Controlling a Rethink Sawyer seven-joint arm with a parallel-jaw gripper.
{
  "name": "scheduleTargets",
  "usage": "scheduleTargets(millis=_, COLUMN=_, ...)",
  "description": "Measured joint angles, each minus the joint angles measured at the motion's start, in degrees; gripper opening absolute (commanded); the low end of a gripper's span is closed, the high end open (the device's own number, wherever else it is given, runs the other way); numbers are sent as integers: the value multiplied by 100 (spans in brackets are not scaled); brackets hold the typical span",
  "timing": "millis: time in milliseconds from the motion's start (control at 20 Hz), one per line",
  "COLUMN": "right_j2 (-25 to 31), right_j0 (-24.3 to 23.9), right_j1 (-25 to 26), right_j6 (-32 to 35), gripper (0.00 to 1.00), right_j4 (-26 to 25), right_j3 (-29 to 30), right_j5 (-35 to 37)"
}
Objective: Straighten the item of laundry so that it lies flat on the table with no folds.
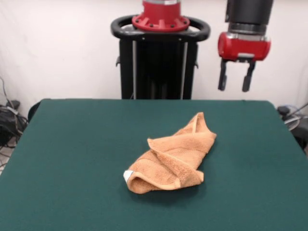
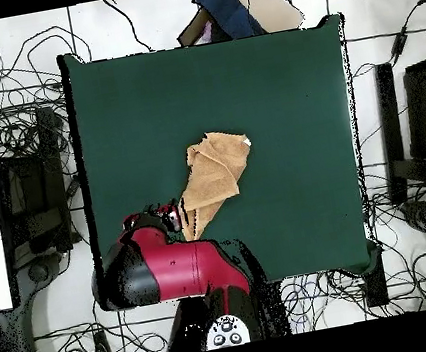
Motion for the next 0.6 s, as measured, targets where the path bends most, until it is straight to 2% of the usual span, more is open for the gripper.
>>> scheduleTargets(millis=300, right_j2=-87, right_j0=-300, right_j1=45, right_j6=0, gripper=100, right_j4=16, right_j3=-188, right_j5=0)
scheduleTargets(millis=600, right_j2=43, right_j0=-1225, right_j1=199, right_j6=0, gripper=100, right_j4=-6, right_j3=-351, right_j5=-39)
